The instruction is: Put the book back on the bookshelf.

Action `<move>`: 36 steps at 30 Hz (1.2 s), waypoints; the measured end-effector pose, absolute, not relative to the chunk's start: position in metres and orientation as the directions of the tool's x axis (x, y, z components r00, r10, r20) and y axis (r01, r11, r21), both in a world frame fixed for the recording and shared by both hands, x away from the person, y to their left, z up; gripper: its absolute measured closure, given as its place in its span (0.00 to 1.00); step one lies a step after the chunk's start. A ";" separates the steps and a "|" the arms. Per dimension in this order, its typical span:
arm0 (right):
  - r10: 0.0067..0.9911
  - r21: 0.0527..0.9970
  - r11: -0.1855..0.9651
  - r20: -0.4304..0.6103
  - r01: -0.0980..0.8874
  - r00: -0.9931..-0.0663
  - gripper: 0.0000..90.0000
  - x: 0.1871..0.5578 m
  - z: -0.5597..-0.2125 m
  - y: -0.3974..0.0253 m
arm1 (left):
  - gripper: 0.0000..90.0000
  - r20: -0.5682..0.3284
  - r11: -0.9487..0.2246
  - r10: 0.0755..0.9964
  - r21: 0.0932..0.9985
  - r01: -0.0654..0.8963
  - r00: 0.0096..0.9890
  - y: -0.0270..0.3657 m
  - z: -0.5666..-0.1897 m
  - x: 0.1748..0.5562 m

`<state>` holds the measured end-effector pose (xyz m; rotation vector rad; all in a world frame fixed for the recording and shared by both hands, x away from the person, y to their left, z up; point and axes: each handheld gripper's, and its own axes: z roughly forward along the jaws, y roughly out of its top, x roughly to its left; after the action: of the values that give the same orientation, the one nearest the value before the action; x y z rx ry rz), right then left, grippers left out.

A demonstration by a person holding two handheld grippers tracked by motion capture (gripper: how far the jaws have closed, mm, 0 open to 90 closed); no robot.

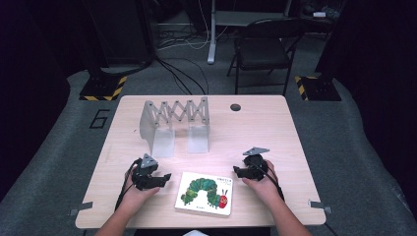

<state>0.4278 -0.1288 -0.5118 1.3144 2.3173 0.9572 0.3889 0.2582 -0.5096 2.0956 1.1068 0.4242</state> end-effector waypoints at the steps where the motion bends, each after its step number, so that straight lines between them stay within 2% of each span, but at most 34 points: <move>1: 0.848 0.684 0.336 0.079 0.647 -0.524 0.46 0.427 -0.510 -0.127 | 0.35 -0.031 -0.393 0.809 0.715 0.579 0.587 0.258 -0.507 0.388; 4: 0.840 0.668 0.359 0.074 0.652 -0.538 0.48 0.426 -0.499 -0.125 | 0.37 -0.040 -0.409 0.800 0.693 0.593 0.598 0.255 -0.498 0.385; 7: 0.831 0.660 0.364 0.089 0.657 -0.550 0.51 0.425 -0.488 -0.122 | 0.37 -0.009 -0.436 0.790 0.694 0.572 0.613 0.252 -0.492 0.378; 10: 0.823 0.662 0.385 0.069 0.643 -0.564 0.51 0.423 -0.481 -0.121 | 0.37 -0.014 -0.425 0.790 0.708 0.563 0.613 0.251 -0.491 0.373; 13: 0.817 0.674 0.355 0.113 0.647 -0.566 0.52 0.416 -0.473 -0.123 | 0.38 -0.006 -0.437 0.772 0.722 0.537 0.636 0.249 -0.490 0.362; 17: 0.796 0.690 0.388 0.083 0.611 -0.600 0.52 0.408 -0.475 -0.122 | 0.38 -0.024 -0.424 0.768 0.729 0.537 0.640 0.251 -0.491 0.350; 24: 0.760 0.701 0.380 0.136 0.604 -0.635 0.53 0.404 -0.477 -0.118 | 0.37 -0.044 -0.405 0.764 0.744 0.532 0.644 0.259 -0.490 0.331; 30: 0.766 0.686 0.376 0.148 0.623 -0.625 0.54 0.406 -0.481 -0.114 | 0.37 -0.071 -0.388 0.754 0.754 0.530 0.653 0.258 -0.492 0.324; 36: 0.750 0.662 0.430 0.117 0.614 -0.651 0.55 0.408 -0.487 -0.112 | 0.36 -0.081 -0.420 0.713 0.747 0.516 0.697 0.251 -0.496 0.323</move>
<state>0.4079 -0.1122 -0.4868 1.2013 2.4852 1.0261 0.3230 0.2505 -0.4964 2.1149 0.9357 0.3179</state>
